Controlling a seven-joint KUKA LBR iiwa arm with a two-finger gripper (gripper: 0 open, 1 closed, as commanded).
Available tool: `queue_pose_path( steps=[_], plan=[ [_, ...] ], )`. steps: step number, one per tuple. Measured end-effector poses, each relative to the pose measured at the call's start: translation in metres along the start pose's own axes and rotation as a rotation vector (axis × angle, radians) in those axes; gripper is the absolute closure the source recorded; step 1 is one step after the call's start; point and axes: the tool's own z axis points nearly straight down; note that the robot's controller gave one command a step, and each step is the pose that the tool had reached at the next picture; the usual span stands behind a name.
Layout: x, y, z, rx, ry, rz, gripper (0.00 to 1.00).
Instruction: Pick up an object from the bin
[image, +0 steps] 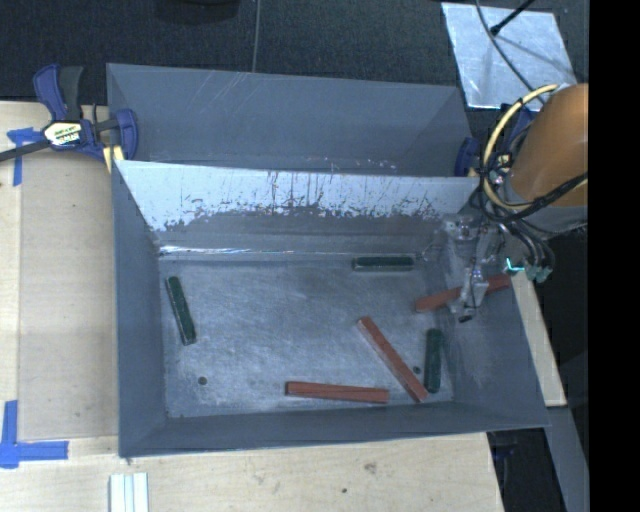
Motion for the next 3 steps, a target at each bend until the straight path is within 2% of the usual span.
queue_pose_path(
  steps=[1,2,3],
  plan=[
    [-0.009,-0.001,0.083,-0.003,-0.009,0.384,0.0],
    [-0.021,0.053,0.09,0.002,0.001,0.371,0.0],
    [-0.024,0.054,0.088,0.001,-0.01,0.368,1.0]
  ],
)
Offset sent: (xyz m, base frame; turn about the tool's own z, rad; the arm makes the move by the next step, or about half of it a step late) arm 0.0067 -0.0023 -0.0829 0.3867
